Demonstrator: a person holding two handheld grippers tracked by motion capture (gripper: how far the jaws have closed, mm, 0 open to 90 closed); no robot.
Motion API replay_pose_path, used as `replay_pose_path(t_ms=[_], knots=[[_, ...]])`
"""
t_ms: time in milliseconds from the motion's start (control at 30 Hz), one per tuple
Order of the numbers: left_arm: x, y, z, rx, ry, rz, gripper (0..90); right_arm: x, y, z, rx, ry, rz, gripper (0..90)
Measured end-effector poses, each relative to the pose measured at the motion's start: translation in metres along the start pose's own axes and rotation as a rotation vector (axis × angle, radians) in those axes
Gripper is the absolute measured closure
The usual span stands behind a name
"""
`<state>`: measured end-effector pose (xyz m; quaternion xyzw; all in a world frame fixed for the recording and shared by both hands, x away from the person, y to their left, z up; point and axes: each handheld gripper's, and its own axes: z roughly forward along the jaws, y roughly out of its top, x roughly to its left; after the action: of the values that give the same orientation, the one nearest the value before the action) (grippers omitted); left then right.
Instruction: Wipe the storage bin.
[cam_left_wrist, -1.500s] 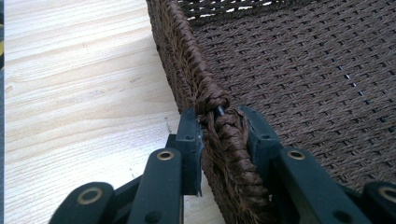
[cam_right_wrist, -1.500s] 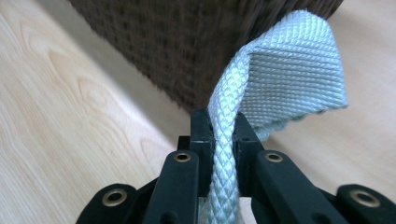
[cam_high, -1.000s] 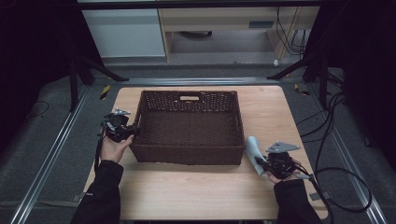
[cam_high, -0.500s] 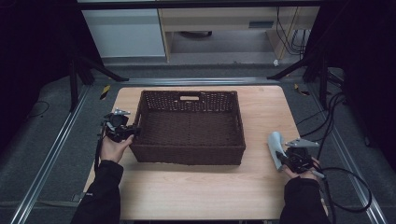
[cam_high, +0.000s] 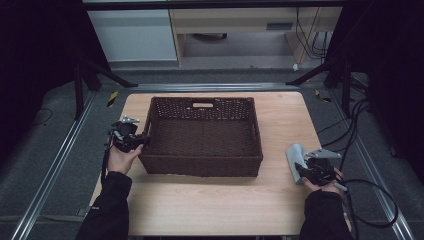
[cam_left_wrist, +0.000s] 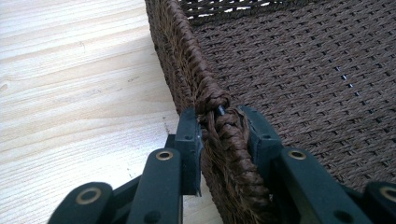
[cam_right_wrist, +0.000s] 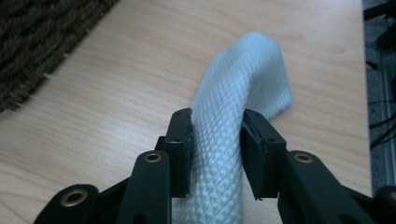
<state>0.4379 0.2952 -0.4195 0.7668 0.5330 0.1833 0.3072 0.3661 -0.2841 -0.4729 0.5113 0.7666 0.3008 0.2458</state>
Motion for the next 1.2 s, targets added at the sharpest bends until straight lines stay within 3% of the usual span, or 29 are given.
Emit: replay_pose_path(t_ms=[267, 467, 633, 933, 1200], knots=[[0.0, 0.0, 0.0, 0.003, -0.001, -0.001, 70.1, 0.0, 0.013, -0.013, -0.086, -0.015, 0.016, 59.5], [0.0, 0.0, 0.0, 0.005, -0.004, -0.003, 70.0, 0.005, 0.035, -0.023, -0.138, 0.043, 0.024, 59.3], [0.0, 0.001, 0.0, 0.009, -0.005, -0.003, 70.1, 0.012, 0.049, -0.025, -0.15, 0.089, 0.017, 60.8], [0.002, 0.003, 0.002, 0.021, -0.018, -0.012, 69.8, 0.03, 0.094, -0.019, -0.185, 0.157, -0.014, 63.2], [0.003, 0.003, 0.002, 0.018, -0.028, -0.014, 69.4, 0.053, 0.127, 0.007, -0.174, 0.223, -0.033, 64.0]])
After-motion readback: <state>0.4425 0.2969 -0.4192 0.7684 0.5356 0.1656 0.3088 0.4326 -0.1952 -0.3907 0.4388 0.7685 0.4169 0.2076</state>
